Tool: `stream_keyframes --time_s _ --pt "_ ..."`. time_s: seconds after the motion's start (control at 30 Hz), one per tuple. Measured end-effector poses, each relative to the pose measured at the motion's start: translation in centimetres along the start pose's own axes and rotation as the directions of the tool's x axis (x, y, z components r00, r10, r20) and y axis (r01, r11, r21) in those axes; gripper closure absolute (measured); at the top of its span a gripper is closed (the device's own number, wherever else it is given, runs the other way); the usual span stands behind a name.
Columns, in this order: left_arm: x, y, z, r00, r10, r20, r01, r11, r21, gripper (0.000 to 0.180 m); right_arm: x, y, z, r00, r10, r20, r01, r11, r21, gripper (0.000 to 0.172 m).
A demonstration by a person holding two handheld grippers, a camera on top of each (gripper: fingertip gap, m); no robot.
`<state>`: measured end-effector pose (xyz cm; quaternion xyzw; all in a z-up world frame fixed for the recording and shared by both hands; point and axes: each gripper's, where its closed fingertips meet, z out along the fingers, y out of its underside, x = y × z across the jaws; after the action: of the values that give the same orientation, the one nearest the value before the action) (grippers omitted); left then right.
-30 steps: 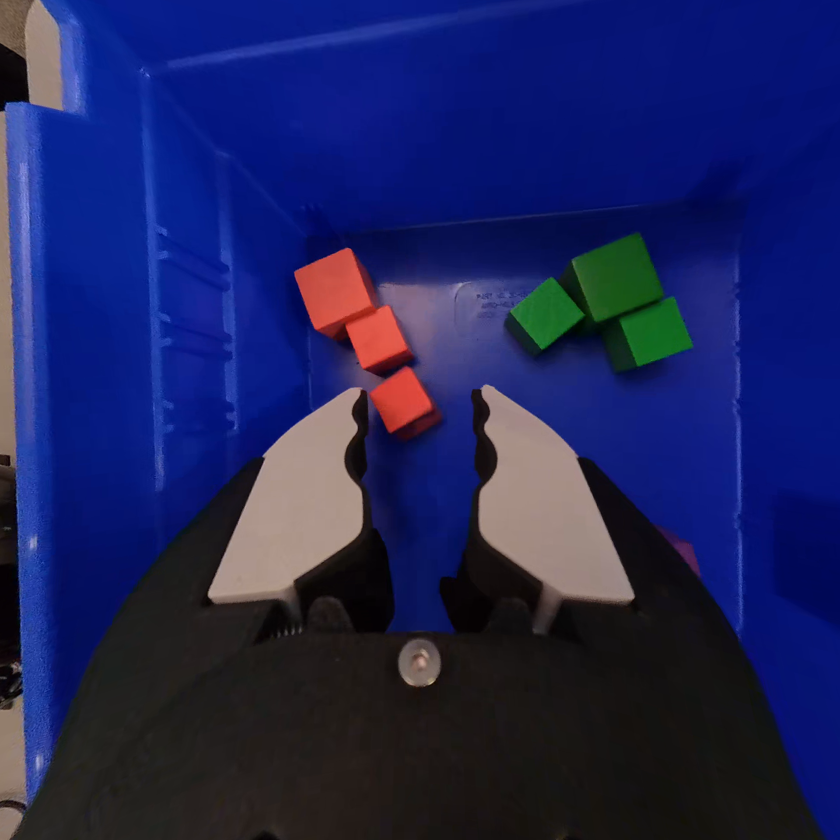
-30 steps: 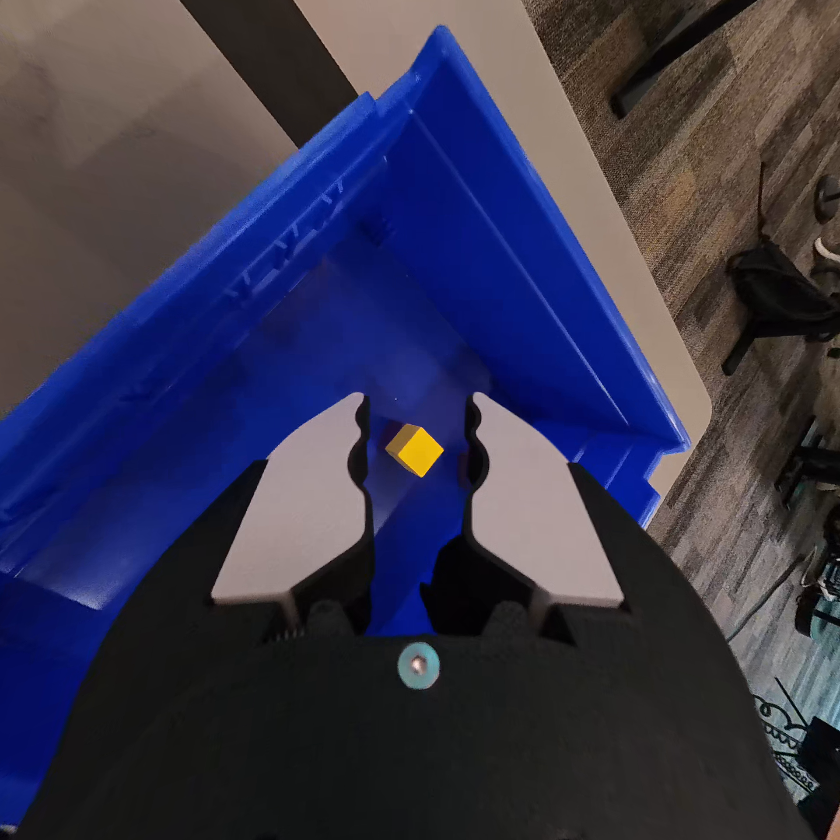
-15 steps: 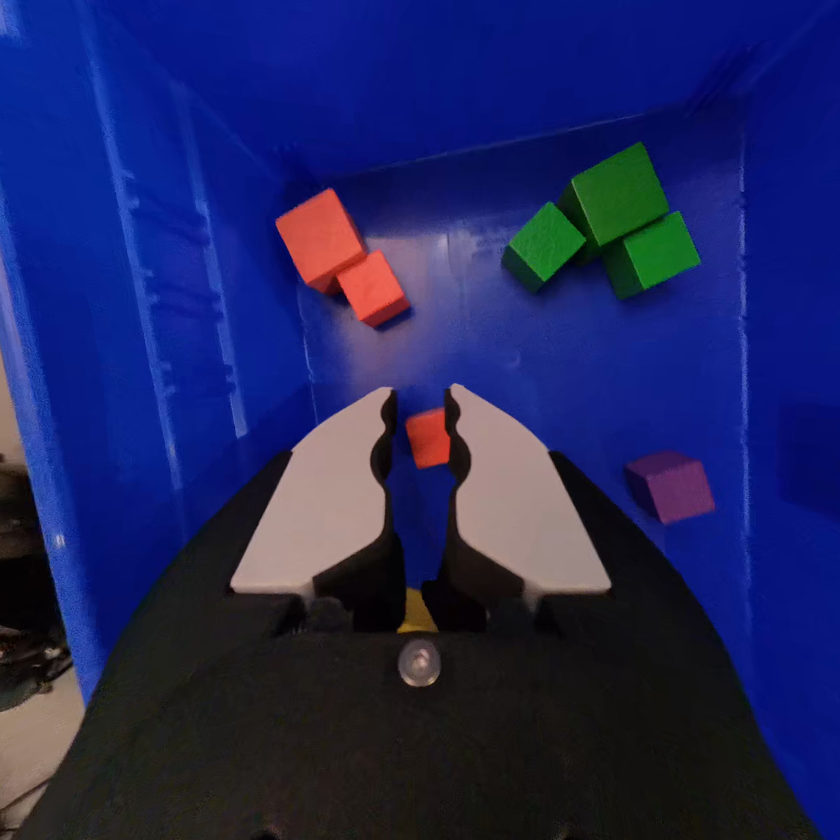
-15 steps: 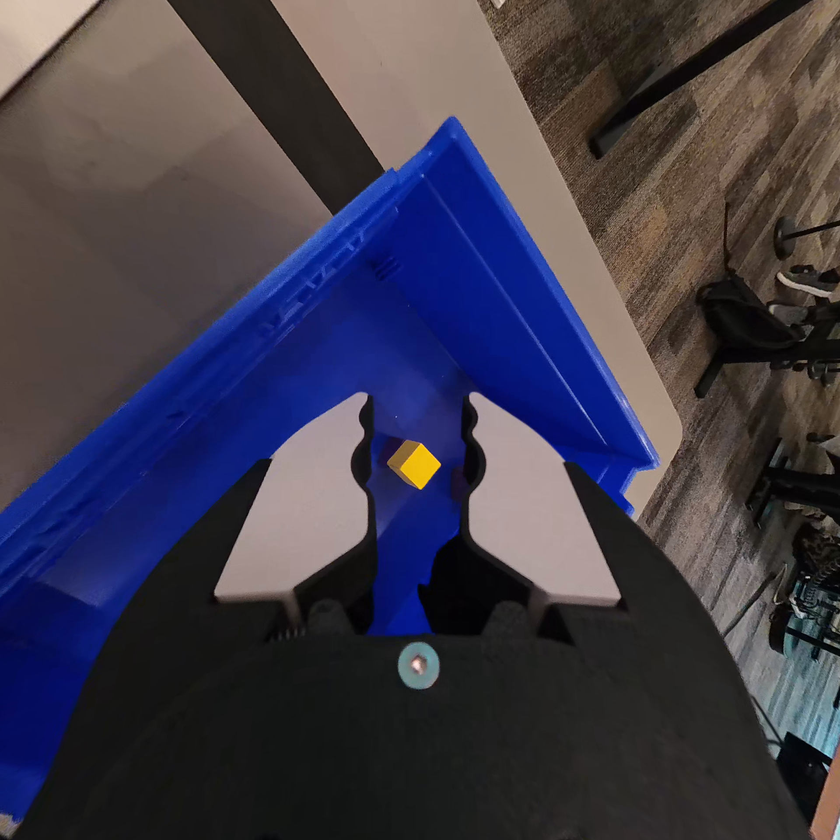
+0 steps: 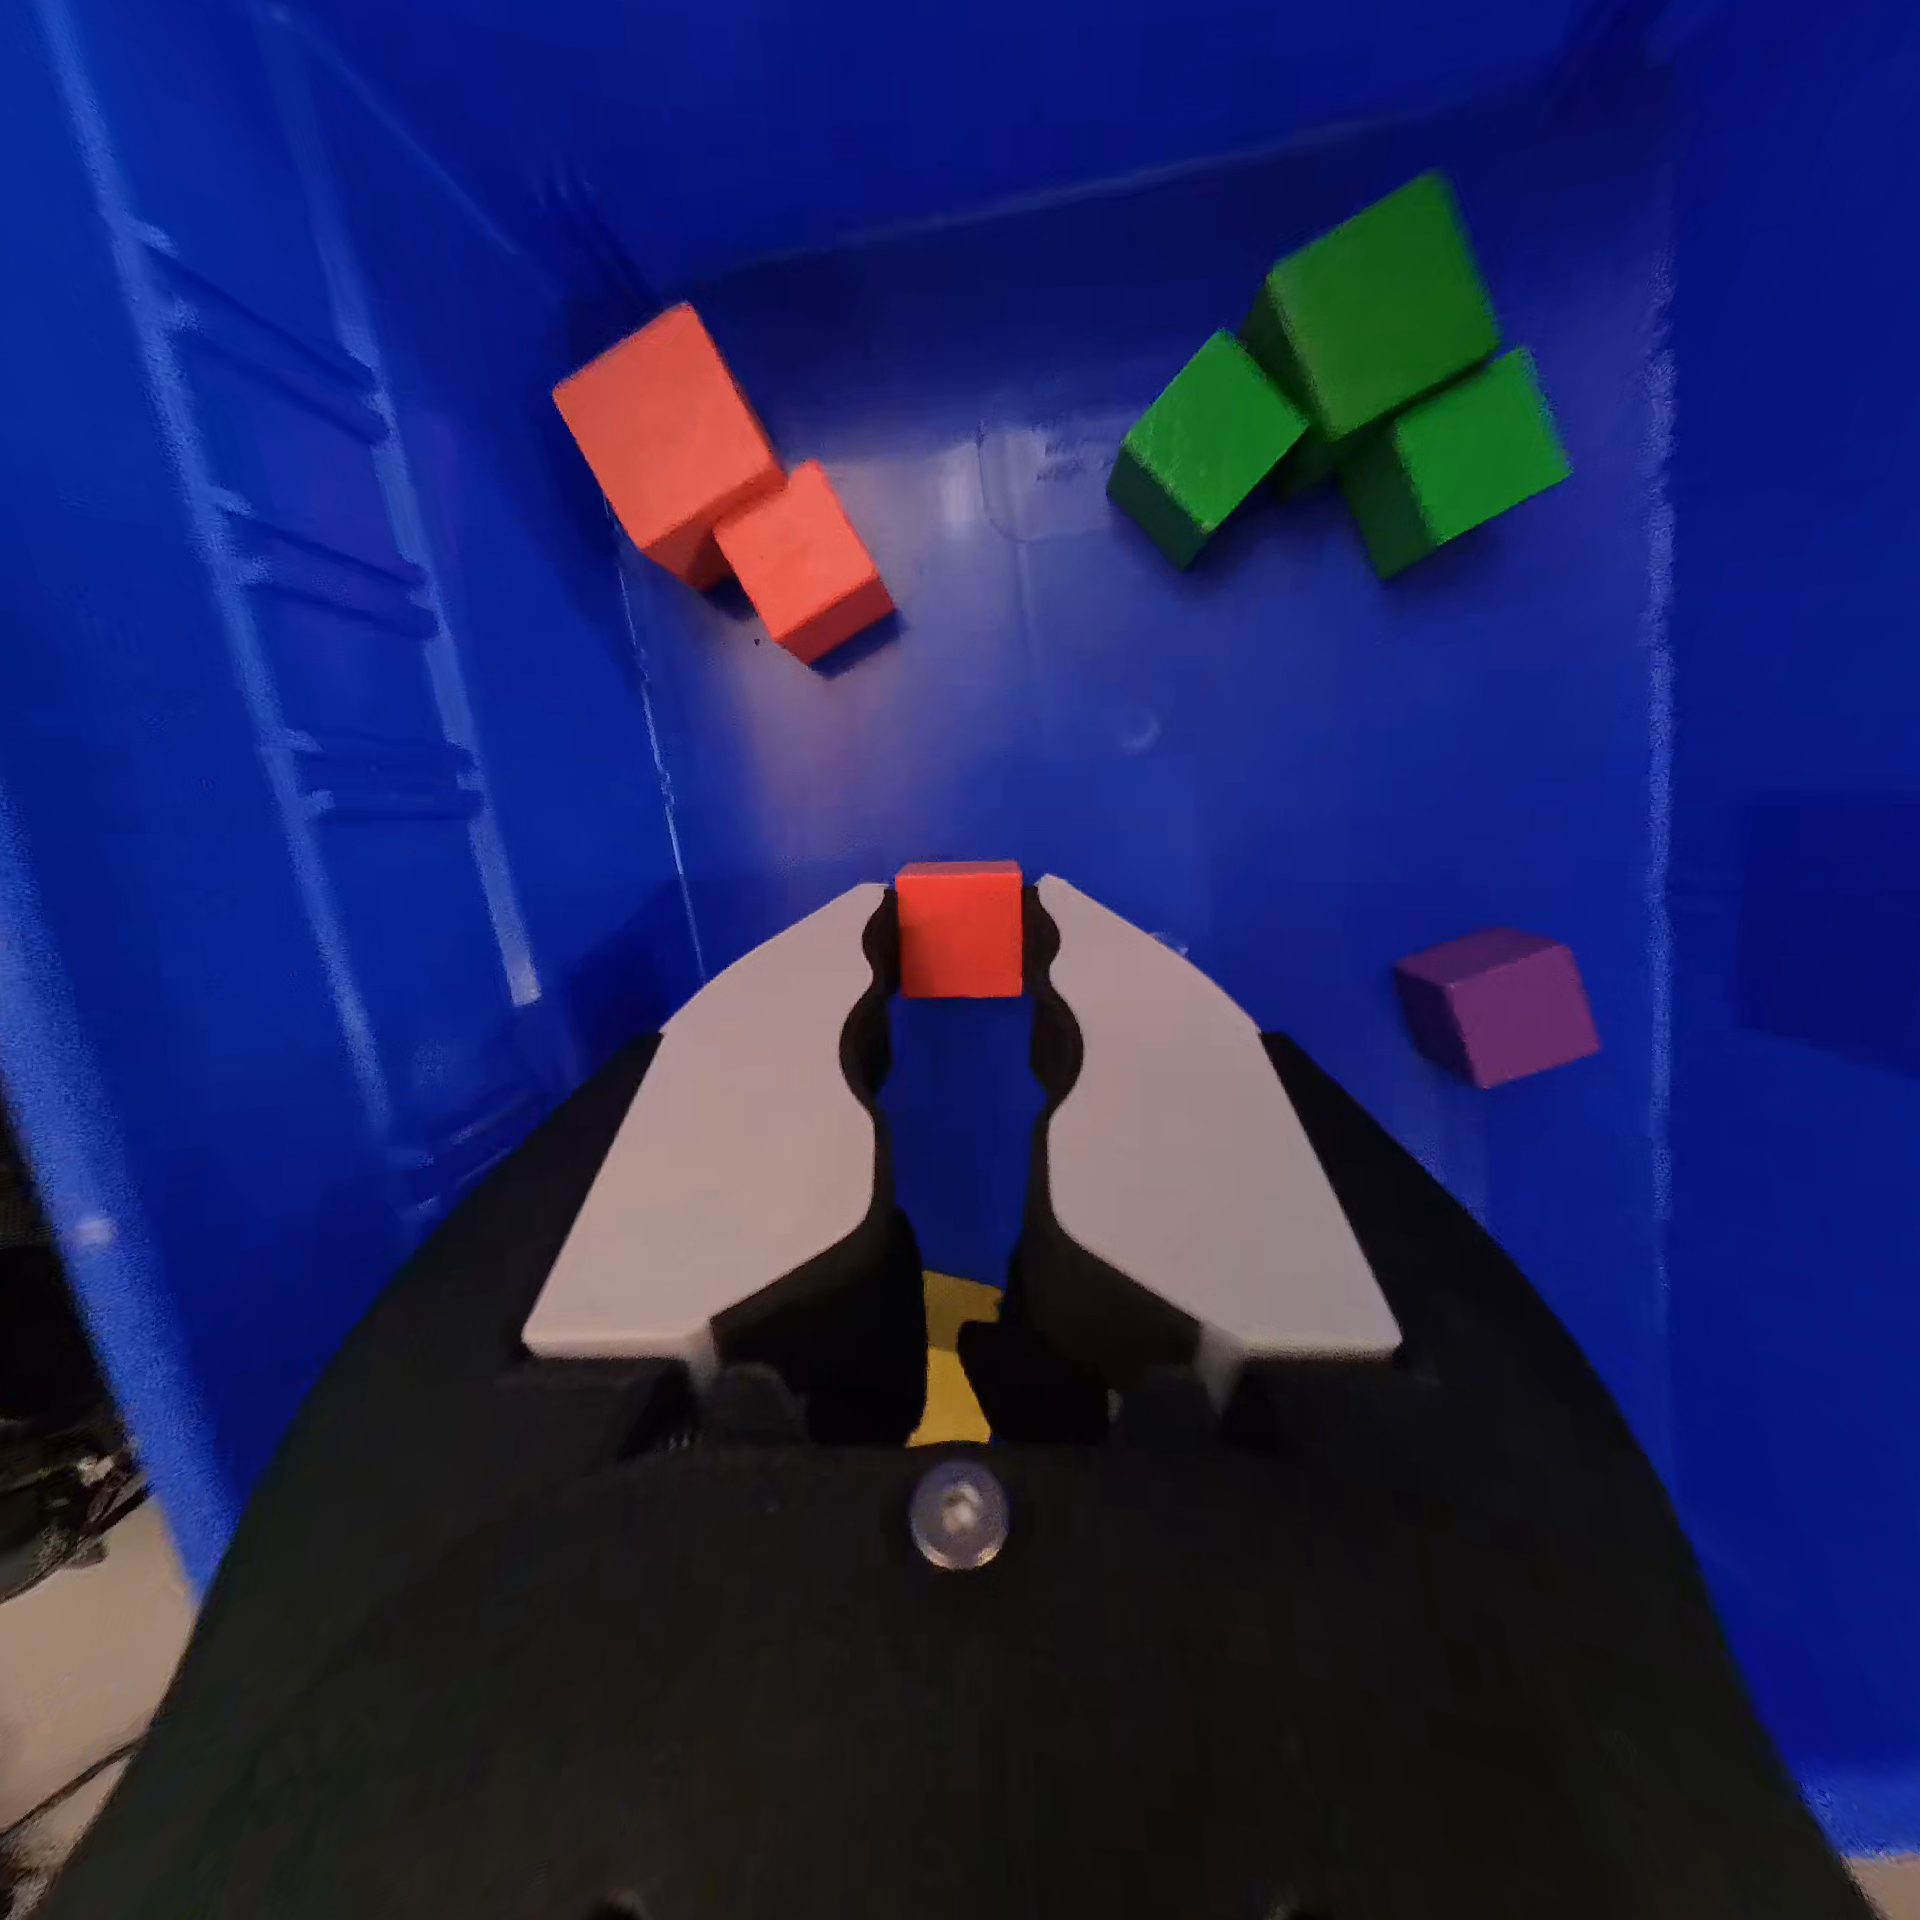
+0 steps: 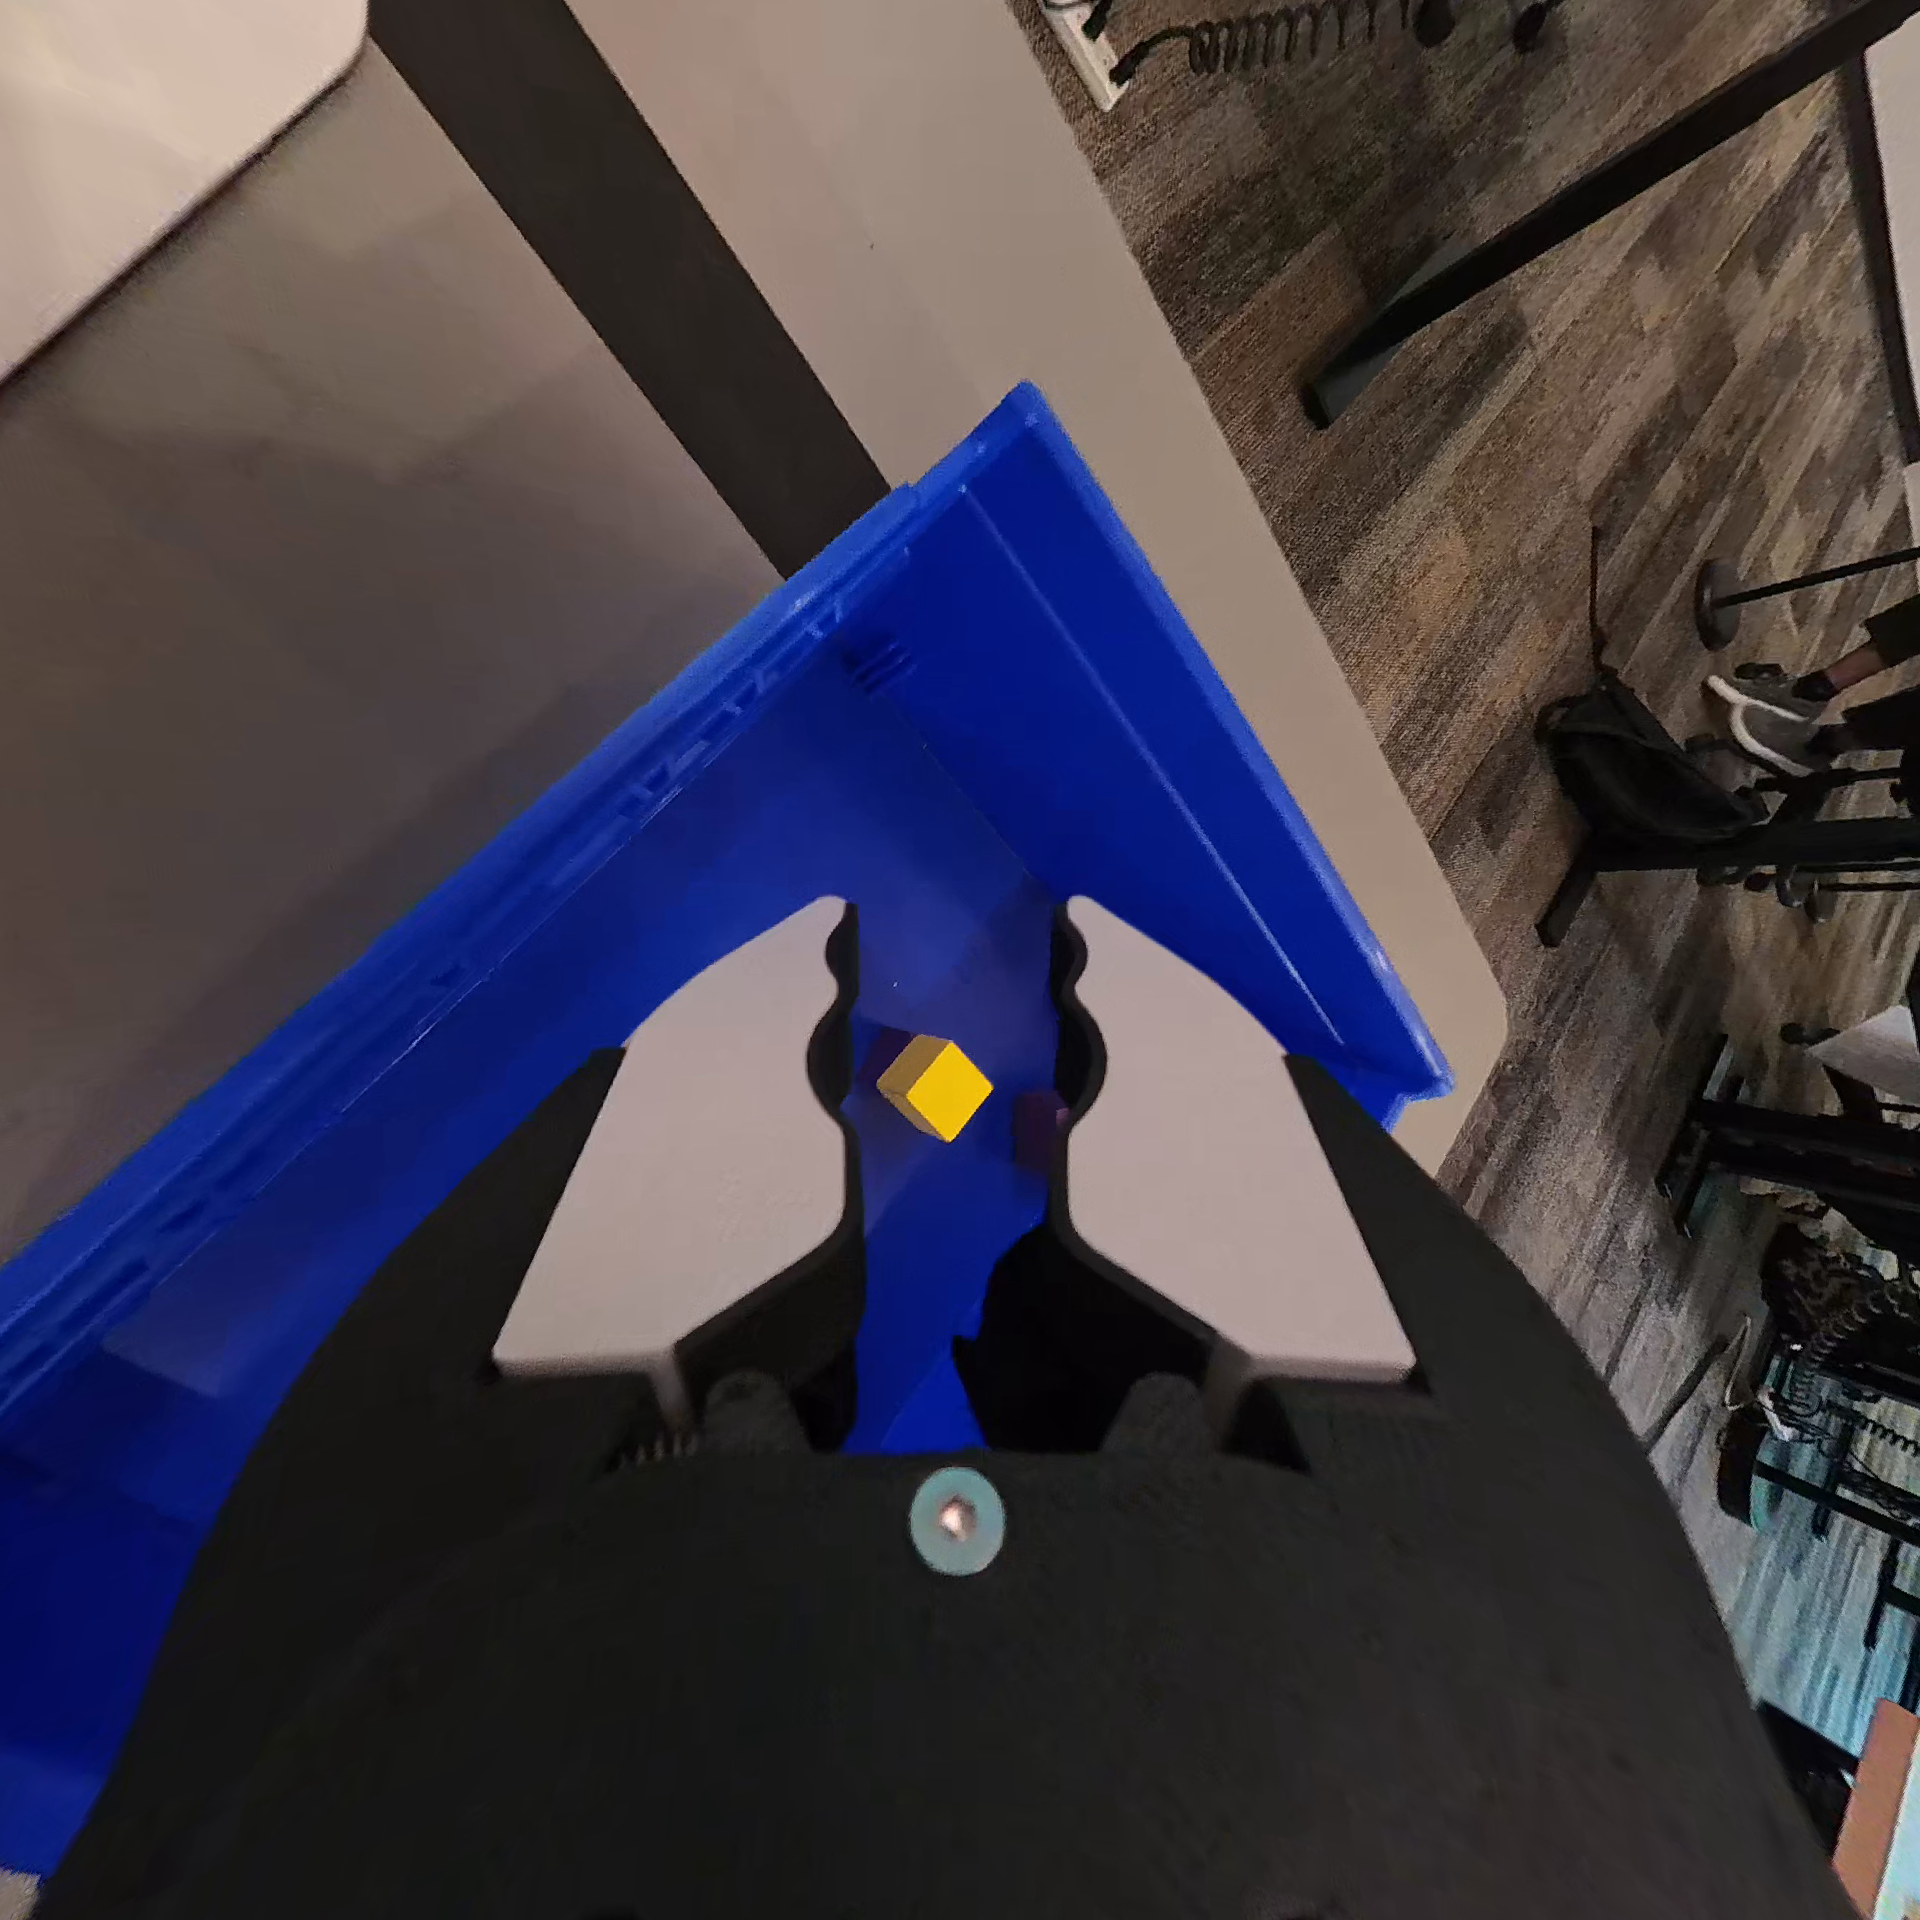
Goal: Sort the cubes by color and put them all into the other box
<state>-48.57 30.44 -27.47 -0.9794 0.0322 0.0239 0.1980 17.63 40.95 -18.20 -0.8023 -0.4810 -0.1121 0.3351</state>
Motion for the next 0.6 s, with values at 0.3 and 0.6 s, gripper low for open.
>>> stream_keyframes --time_s 0.3,0.6 --pt "9.8 -7.5 -18.8 0.907 0.232 -0.351 0.022 0.807 0.59 0.158 0.0 -10.1 -11.5 0.981 -0.056 -0.187 0.145 0.849 0.507 0.135" --pt "33.6 -5.9 -30.0 0.348 0.739 -0.578 0.052 0.6 0.798 0.158 -14.2 -20.4 -22.9 0.907 -0.254 -0.336 0.41 0.355 0.84 0.127"
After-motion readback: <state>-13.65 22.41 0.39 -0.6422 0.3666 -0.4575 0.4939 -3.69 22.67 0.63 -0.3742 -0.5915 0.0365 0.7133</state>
